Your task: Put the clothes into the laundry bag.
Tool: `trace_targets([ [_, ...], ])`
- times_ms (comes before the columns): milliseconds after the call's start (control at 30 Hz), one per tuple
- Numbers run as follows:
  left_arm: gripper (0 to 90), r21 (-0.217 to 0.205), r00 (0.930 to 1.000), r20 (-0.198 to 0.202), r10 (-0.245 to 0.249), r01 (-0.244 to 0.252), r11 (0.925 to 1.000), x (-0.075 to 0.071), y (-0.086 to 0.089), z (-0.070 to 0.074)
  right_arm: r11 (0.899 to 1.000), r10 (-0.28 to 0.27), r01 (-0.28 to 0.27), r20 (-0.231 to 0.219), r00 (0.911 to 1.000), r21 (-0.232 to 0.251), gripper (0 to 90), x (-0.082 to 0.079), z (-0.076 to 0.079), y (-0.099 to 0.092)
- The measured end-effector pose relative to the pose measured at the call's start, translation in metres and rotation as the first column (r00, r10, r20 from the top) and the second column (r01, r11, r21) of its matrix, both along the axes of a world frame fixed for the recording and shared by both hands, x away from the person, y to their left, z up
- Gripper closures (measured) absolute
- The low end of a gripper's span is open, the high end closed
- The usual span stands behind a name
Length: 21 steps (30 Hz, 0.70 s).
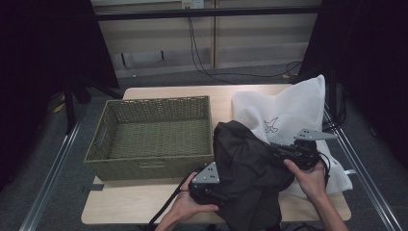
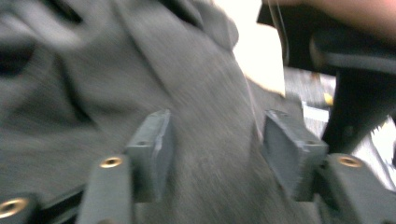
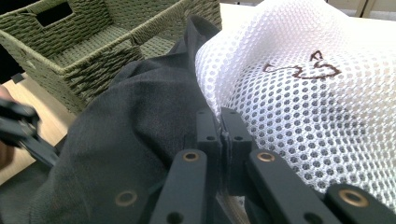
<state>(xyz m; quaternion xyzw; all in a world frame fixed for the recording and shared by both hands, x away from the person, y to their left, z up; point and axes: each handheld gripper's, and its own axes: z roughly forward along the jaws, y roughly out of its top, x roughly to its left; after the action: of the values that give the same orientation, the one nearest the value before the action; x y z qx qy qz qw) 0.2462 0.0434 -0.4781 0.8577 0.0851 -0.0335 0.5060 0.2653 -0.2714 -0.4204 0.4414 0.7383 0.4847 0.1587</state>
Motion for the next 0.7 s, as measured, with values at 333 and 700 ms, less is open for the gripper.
trace_targets([
  [333, 5.2, 0.104, 0.9954, 0.020, -0.093, 0.091, 0.9904, -0.006, -0.017, -0.021, 1.000, 0.012, -0.012, -0.010, 0.9999, -0.005, 88.1, 0.002, -0.003, 0.002],
  [700, 9.8, 0.254, 0.9774, 0.169, -0.126, 0.081, 0.9638, -0.016, -0.025, -0.025, 1.000, 0.020, -0.020, -0.020, 0.9996, -0.006, 88.1, 0.005, -0.006, 0.004],
])
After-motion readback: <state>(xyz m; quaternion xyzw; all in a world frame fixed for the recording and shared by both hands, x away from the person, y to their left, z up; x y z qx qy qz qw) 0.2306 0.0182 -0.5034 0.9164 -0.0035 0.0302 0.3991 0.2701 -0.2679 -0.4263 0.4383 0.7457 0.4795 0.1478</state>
